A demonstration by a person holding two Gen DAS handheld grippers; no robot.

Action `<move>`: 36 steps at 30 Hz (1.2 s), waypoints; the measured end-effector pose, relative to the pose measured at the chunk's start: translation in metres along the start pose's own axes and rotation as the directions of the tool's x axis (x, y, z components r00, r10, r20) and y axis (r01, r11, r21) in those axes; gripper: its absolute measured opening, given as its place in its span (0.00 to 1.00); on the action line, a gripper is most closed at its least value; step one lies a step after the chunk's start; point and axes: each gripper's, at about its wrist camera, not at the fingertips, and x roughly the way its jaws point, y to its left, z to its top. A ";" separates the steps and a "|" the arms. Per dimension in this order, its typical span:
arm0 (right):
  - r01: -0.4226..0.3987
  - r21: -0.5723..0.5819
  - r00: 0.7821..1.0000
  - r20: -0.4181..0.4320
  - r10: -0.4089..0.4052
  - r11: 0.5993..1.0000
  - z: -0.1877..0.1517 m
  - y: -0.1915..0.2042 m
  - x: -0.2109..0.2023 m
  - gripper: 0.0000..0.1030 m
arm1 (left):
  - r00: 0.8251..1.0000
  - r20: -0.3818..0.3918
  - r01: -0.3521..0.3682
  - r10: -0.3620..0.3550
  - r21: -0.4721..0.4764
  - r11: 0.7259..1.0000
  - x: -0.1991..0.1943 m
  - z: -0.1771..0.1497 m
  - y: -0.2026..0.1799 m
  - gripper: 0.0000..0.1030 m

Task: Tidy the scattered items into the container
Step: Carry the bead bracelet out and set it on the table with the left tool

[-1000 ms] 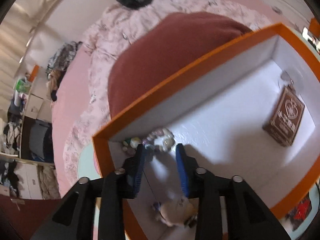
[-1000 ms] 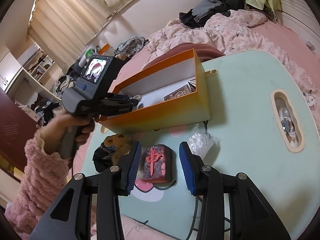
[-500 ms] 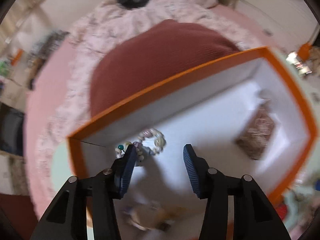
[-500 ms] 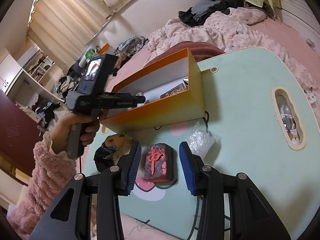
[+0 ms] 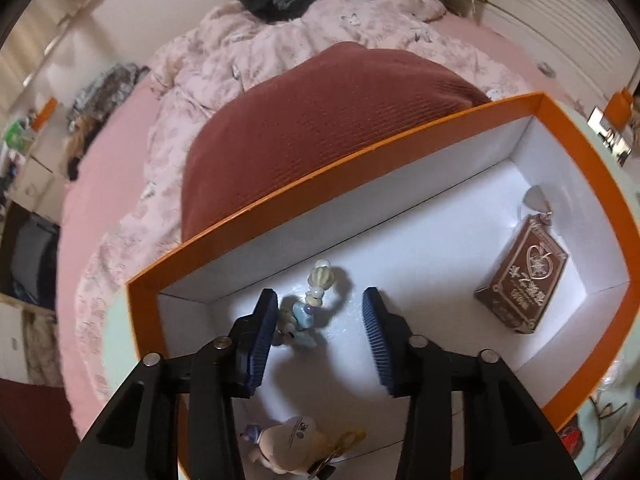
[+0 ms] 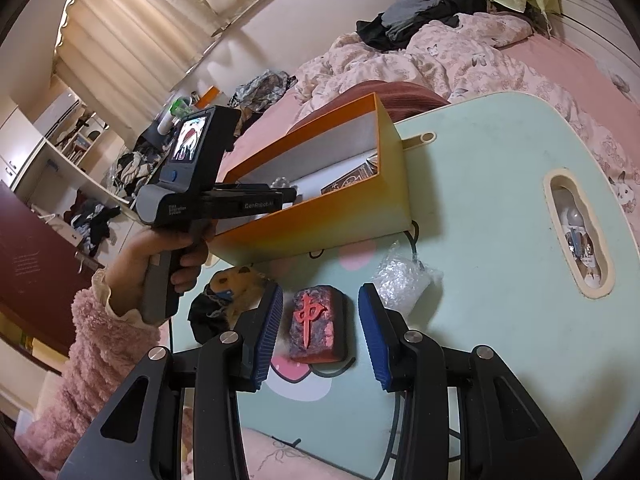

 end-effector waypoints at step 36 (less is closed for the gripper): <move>0.003 -0.033 0.999 -0.051 -0.004 0.999 -0.009 0.011 0.012 0.40 | 0.801 0.531 0.417 -0.276 -0.166 0.893 -0.081 -0.172 -0.017 0.07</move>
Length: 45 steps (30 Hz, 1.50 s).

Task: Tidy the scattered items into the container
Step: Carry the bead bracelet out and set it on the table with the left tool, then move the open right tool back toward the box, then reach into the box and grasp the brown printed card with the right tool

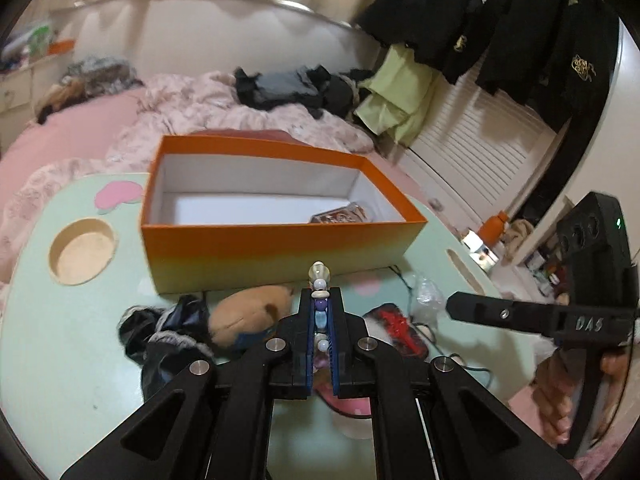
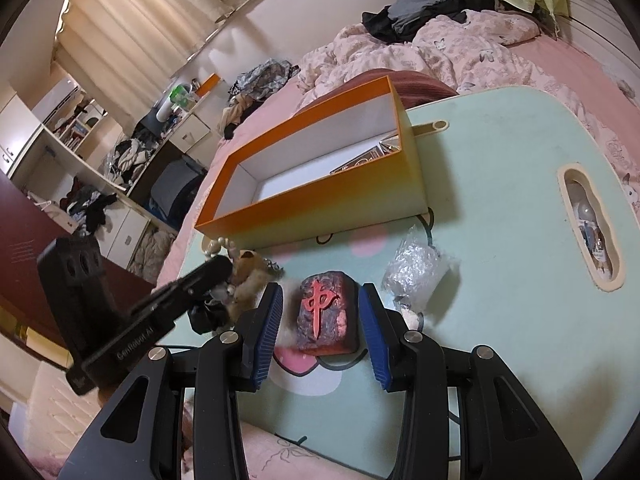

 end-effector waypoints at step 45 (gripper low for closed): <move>0.291 -0.281 0.834 -0.394 -0.386 0.915 0.131 0.037 0.126 0.40 | 0.994 0.108 -0.033 0.034 -0.014 0.999 -0.022 -0.035 0.005 0.89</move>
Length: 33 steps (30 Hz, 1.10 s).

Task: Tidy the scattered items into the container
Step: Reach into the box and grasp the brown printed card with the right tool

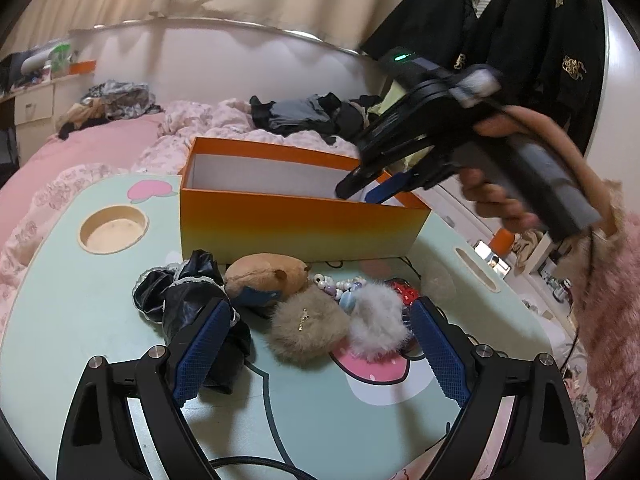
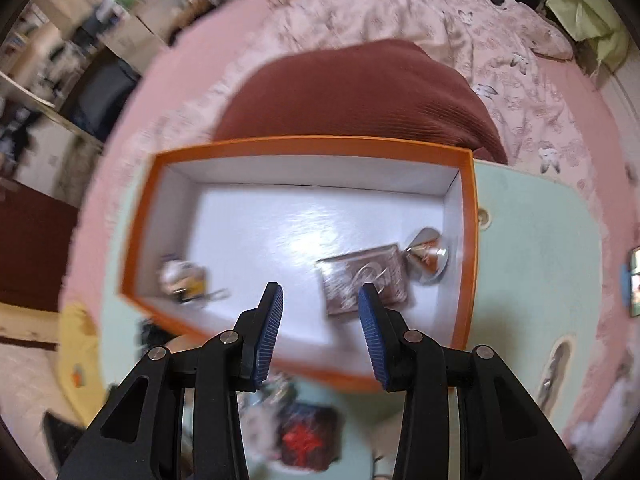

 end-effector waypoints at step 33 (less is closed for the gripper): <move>0.162 -0.120 0.982 -0.081 -0.173 0.979 0.013 0.004 0.025 0.54 | 0.999 0.029 0.043 -0.041 -0.075 0.996 -0.006 -0.001 0.015 0.89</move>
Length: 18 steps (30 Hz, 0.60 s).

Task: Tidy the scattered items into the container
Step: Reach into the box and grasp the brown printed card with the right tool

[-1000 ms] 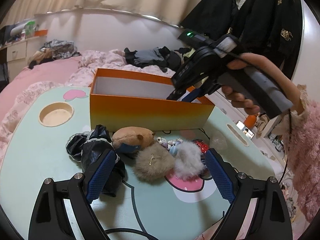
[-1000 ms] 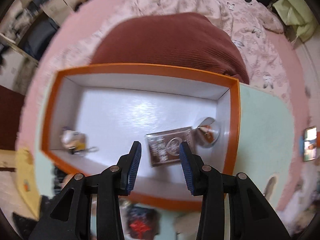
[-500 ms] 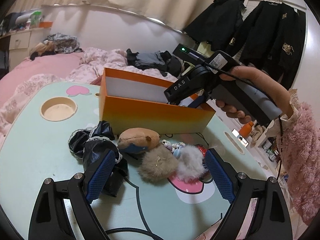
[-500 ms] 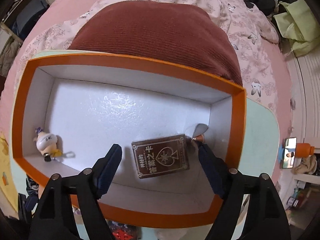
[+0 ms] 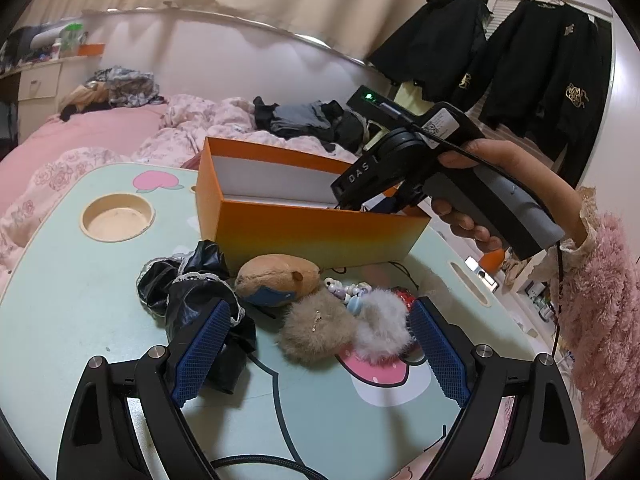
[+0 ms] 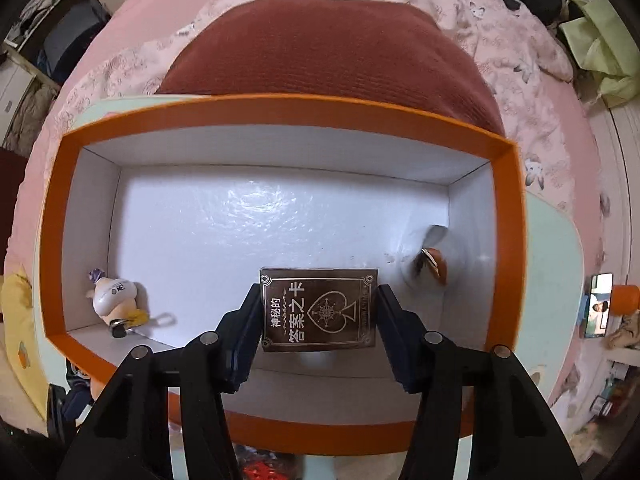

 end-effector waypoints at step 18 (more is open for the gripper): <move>-0.228 0.052 0.935 0.291 0.204 0.972 -0.124 -0.006 -0.070 0.54 | 0.999 -0.022 -0.026 0.026 0.017 1.000 0.002 0.000 -0.001 0.89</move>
